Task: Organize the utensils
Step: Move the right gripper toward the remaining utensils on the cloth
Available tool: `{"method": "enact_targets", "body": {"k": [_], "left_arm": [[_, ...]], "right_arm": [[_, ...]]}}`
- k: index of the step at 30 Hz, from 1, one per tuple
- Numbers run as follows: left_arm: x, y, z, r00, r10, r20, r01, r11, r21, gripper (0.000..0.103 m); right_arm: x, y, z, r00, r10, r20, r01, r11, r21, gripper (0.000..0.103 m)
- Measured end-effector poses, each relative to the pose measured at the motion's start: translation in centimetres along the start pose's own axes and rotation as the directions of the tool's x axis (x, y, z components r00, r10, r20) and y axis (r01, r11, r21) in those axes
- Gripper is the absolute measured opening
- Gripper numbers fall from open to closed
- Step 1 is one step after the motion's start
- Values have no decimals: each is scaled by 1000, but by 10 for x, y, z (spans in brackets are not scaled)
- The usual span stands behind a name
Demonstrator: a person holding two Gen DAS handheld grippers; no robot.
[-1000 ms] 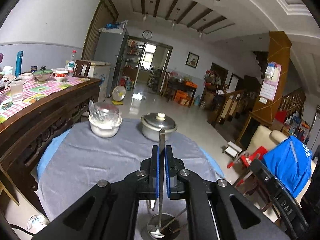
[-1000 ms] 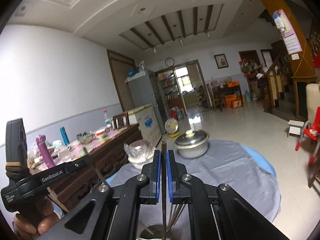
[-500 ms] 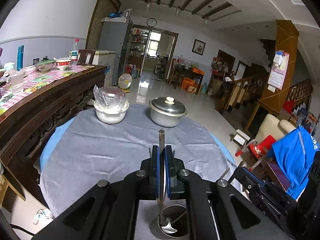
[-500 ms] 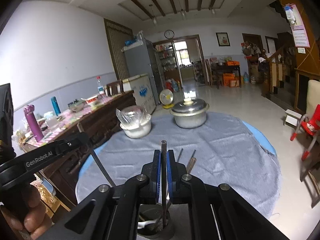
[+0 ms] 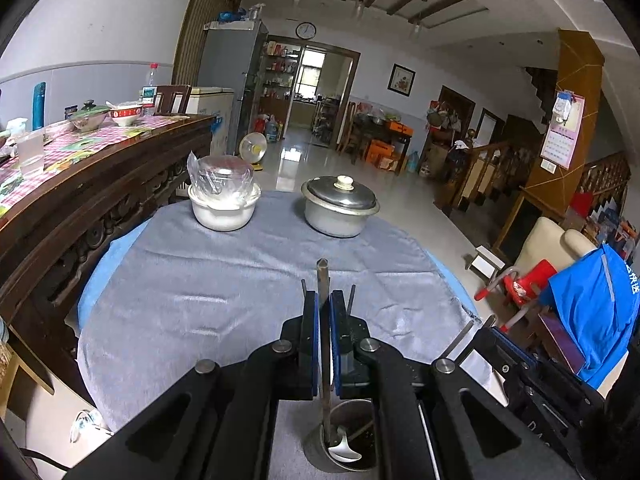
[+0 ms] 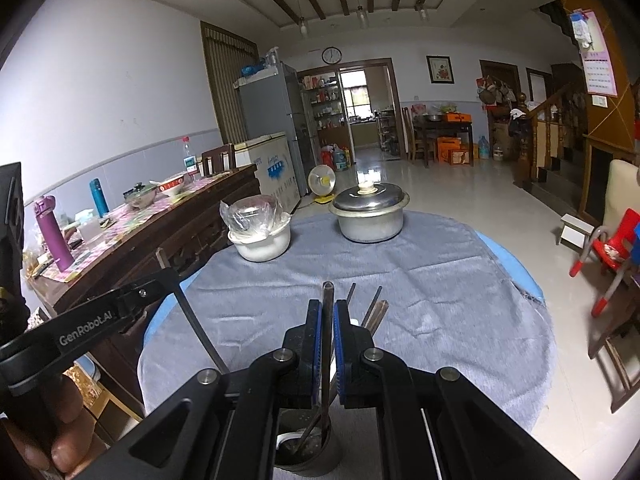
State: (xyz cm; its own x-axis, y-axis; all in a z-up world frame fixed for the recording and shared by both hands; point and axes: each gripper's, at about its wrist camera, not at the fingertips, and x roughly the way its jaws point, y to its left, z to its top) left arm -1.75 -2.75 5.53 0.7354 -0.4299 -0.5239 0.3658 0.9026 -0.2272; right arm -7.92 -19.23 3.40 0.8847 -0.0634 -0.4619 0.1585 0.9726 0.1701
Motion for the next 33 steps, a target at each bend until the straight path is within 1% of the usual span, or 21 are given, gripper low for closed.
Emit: {"method": "enact_targets", "body": {"k": [10, 20, 22, 23, 25, 26, 30, 31, 32, 33], "left_arm": [[-1, -1, 0, 1000, -1, 0, 1, 1000, 2, 5], [-2, -2, 1, 1000, -15, -9, 16, 1000, 8, 5], [-2, -3, 1, 1000, -23, -13, 23, 1000, 14, 5], [-3, -2, 1, 999, -31, -13, 32, 999, 13, 5], [-6, -2, 2, 999, -47, -4, 47, 999, 16, 6], [-8, -2, 3, 999, -44, 6, 44, 999, 19, 6], [-13, 4, 8, 999, -41, 27, 40, 999, 12, 8], [-14, 8, 9, 999, -36, 32, 36, 999, 3, 10], [-14, 10, 10, 999, -33, 33, 33, 999, -4, 14], [-14, 14, 11, 999, -28, 33, 29, 1000, -12, 15]], "right_arm": [[2, 5, -1, 1000, -24, -14, 24, 1000, -11, 6], [4, 7, 0, 1000, -25, -19, 24, 1000, -12, 6], [3, 7, -1, 1000, -17, -25, 17, 1000, -7, 7], [3, 5, 0, 1000, 0, -31, 0, 1000, 10, 7], [4, -1, 0, 997, 63, -53, -61, 997, 49, 8], [5, -3, 0, 995, 80, -58, -77, 995, 64, 8], [4, -16, 0, 993, 105, -45, -99, 988, 118, 8], [3, -21, 1, 993, 111, -36, -105, 985, 138, 8], [2, -25, 2, 994, 107, -30, -102, 983, 150, 8], [1, -28, 2, 995, 96, -23, -91, 983, 159, 8]]}}
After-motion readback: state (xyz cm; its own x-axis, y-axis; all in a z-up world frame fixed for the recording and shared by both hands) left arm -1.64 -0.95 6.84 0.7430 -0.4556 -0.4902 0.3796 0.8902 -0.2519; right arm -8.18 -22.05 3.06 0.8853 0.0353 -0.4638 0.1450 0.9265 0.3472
